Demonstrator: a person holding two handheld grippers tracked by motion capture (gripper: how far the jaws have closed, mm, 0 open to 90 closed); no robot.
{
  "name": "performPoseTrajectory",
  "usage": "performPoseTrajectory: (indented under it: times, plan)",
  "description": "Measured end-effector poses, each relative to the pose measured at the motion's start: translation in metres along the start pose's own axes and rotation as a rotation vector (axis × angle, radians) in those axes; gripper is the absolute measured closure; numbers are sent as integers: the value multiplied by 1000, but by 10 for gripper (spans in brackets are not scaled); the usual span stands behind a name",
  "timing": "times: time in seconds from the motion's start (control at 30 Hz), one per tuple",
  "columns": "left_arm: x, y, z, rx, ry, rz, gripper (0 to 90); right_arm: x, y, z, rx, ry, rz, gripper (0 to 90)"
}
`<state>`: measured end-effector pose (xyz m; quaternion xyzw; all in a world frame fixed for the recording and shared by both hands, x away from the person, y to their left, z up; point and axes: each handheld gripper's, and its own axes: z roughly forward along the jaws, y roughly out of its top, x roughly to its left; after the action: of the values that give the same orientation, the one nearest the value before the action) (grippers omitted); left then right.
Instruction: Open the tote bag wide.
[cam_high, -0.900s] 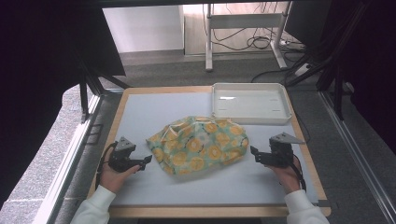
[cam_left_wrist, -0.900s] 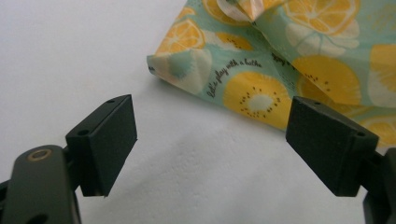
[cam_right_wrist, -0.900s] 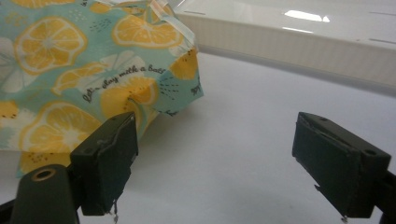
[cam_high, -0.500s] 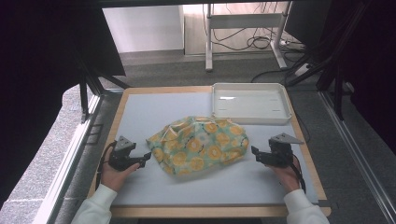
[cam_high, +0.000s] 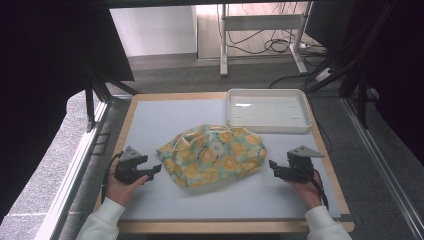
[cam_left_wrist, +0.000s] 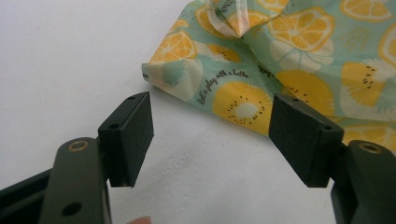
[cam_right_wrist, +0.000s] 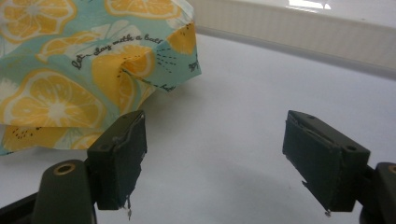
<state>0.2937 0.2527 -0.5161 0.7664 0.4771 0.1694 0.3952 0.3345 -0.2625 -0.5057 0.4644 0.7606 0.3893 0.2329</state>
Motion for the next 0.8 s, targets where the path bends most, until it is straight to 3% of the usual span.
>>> performPoseTrajectory:
  times: [0.37, 0.7, 0.8]
  plan:
    - [-2, 5, -6, -17, -32, -1, 346, 0, 1, 2, -10, -9, 4, 226]
    - [-7, 23, -9, -51, -29, 15, 366, 0, 0, 4, 1, -10, 4, 228]
    - [-8, 28, -8, -59, -48, 14, 368, -2, -1, 4, 0, -21, 6, 232]
